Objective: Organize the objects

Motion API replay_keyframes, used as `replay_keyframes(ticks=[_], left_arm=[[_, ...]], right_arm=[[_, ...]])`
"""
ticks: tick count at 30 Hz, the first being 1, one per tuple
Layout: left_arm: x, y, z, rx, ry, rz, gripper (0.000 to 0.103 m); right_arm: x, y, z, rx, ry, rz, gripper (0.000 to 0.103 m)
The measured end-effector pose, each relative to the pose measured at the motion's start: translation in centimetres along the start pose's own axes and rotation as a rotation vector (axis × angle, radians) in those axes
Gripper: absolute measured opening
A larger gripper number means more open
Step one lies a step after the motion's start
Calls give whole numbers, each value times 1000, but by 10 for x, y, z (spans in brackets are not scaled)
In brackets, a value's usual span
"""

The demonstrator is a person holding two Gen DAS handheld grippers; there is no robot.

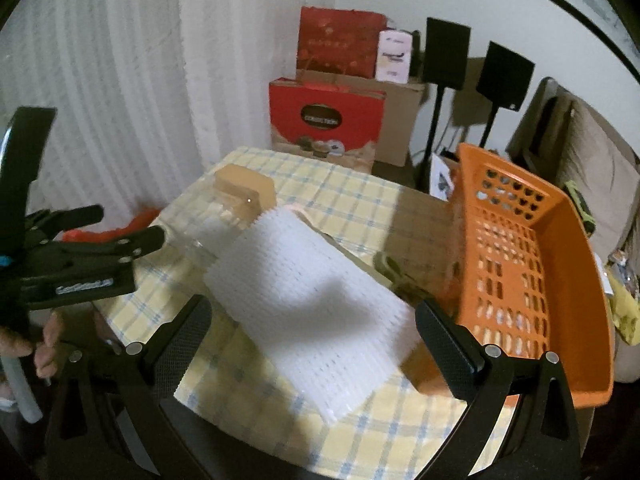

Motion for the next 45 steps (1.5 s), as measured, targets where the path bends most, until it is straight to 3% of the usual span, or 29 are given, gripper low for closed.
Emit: replay_keyframes(ticks=[7, 15, 21, 25, 37, 41, 44, 45], left_arm=[[0, -48, -29, -72, -6, 79, 98], [14, -89, -43, -136, -68, 82, 99], [22, -101, -49, -163, -119, 56, 100], [27, -112, -44, -203, -150, 56, 100], [11, -116, -35, -197, -86, 84, 91], [5, -110, -35, -182, -62, 86, 90], [-2, -100, -34, -167, -41, 88, 89], [-5, -95, -34, -160, -34, 86, 89]], right_arm=[[-2, -35, -13, -61, 58, -18, 100], [-2, -67, -15, -130, 118, -63, 100], [-8, -80, -4, -159, 190, -40, 101], [-10, -90, 3, -203, 188, -71, 101], [-23, -107, 16, -278, 278, -45, 101], [-30, -112, 23, -278, 350, 15, 102], [-34, -111, 27, -251, 397, 52, 95], [-35, -110, 27, -244, 399, 50, 87]])
Point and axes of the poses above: each gripper's, at about its wrist camera, not at the fingertips, and y roughly against the way its jaws point, x to its right, z to its underside, the point moved 4 cm from there along -y, roughly the way its jaws point, and after that the axes turned 8 degrees about -y, right-handed, at the moved point
